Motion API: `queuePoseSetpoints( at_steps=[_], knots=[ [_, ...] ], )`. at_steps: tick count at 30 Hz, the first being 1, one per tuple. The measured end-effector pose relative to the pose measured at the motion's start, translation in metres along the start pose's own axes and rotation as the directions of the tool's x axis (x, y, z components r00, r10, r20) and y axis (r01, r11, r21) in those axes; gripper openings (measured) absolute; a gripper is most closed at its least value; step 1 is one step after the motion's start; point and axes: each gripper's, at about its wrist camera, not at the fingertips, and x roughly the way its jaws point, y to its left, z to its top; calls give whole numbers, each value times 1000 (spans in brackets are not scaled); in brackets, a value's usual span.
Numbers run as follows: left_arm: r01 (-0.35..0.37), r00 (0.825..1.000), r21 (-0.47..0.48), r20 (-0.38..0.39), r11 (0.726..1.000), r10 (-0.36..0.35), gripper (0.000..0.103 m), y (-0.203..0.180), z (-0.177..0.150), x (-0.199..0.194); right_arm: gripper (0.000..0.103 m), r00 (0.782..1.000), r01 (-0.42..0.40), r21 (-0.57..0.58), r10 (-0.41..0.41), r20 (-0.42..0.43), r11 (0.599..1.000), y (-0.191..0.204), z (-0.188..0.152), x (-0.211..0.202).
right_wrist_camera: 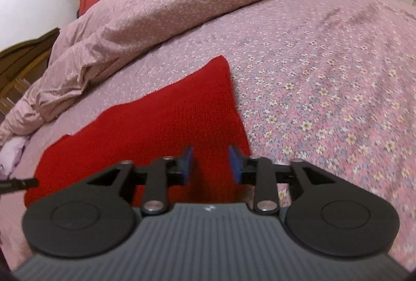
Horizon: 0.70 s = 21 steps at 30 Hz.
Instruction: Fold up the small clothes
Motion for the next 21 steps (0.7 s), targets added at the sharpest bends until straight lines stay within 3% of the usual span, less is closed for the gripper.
queuePoseSetpoints(
  at_steps=[2,3,10,21],
  knots=[
    [-9,1000,-4,4,1000,9,68,0,-4,-7,75,1000,6,32,-7,8,999,1,-1,-8],
    [-10,1000,-12,5,1000,10,70,0,-6,-10,79,1000,15,51,-16,6,999,2,-2,-11],
    [5,1000,-84,-26,996,-7,76,2,-20,-19,79,997,-52,220,62,-39,974,0,-10,-24],
    [-7,999,-173,-53,985,-2,77,14,-36,-28,79,996,-19,242,40,-84,970,24,-22,-23]
  ],
)
